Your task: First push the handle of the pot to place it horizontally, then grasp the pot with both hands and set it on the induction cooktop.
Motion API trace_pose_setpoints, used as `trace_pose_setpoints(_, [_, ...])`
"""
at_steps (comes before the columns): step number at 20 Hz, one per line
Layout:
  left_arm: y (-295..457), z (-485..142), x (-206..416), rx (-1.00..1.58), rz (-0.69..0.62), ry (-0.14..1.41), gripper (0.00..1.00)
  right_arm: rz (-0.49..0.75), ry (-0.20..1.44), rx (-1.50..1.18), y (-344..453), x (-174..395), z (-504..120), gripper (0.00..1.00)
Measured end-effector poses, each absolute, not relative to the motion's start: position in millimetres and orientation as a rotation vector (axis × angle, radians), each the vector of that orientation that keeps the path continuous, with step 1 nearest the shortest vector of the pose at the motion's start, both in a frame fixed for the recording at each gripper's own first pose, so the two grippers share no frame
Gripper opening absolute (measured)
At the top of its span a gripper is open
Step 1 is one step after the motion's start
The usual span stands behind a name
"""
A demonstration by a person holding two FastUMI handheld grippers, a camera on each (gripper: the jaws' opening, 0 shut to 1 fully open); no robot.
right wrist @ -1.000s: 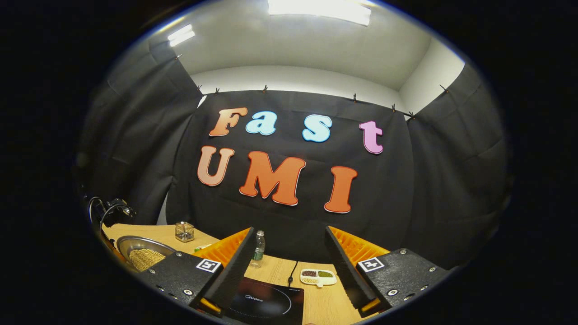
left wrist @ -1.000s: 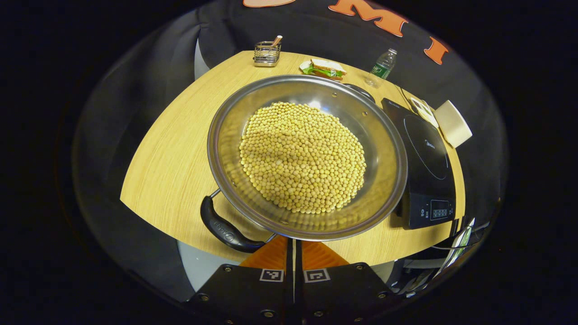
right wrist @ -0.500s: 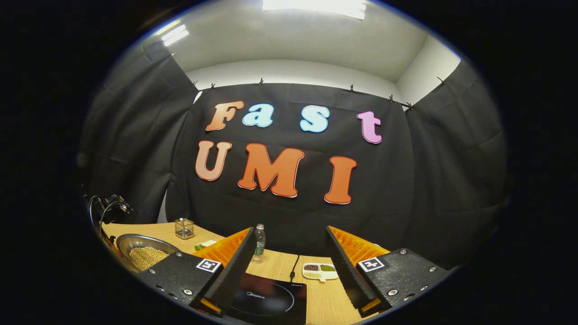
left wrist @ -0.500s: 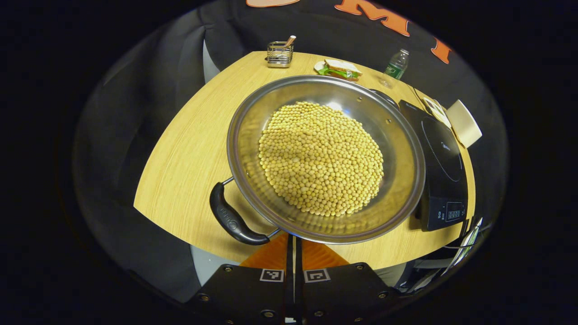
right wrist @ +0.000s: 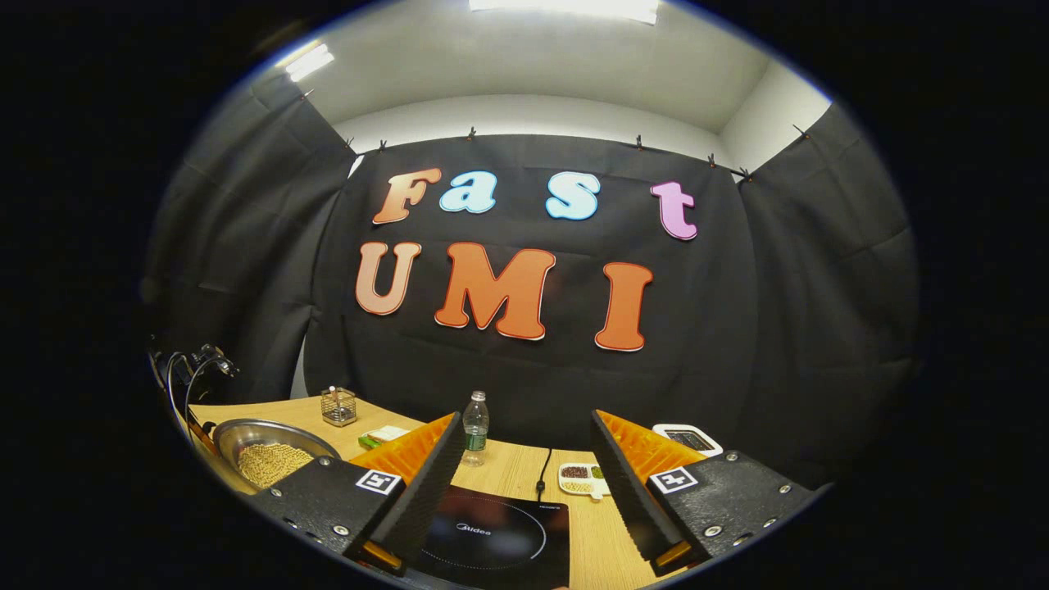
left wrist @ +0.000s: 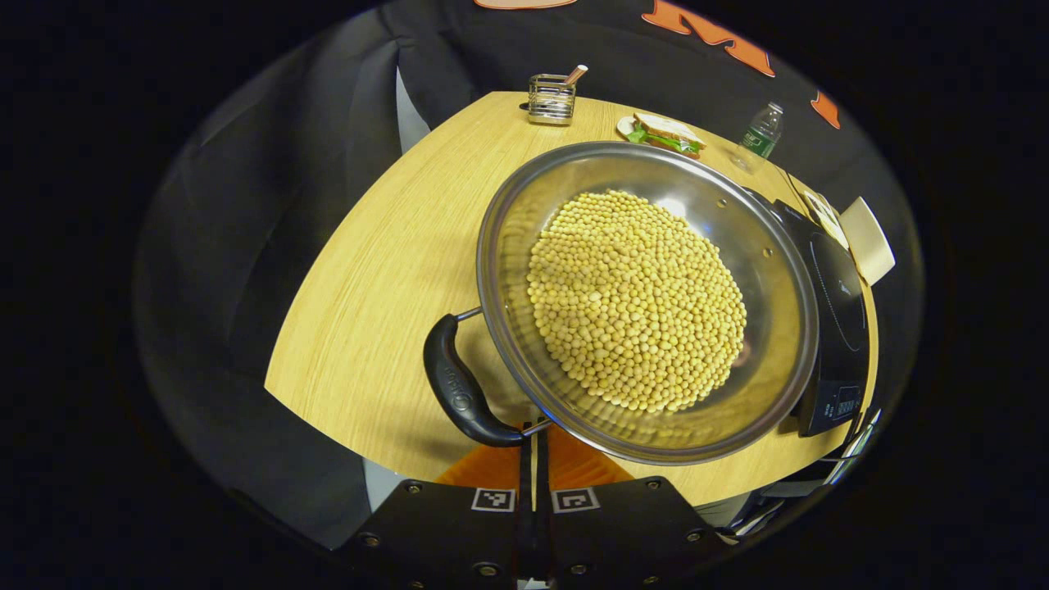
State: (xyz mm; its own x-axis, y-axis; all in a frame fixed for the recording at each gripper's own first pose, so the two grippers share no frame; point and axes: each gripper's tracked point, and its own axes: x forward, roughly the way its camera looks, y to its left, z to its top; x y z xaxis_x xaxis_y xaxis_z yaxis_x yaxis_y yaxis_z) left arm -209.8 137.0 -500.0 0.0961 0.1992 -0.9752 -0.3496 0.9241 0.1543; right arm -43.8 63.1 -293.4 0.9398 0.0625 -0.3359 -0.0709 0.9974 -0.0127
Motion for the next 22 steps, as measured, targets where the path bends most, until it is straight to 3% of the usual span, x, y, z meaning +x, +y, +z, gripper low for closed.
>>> trace_pose_setpoints(22, [223,-490,-143,0.293,0.391,1.196,0.01,0.167,0.498,0.037,120,-56,-350,0.95])
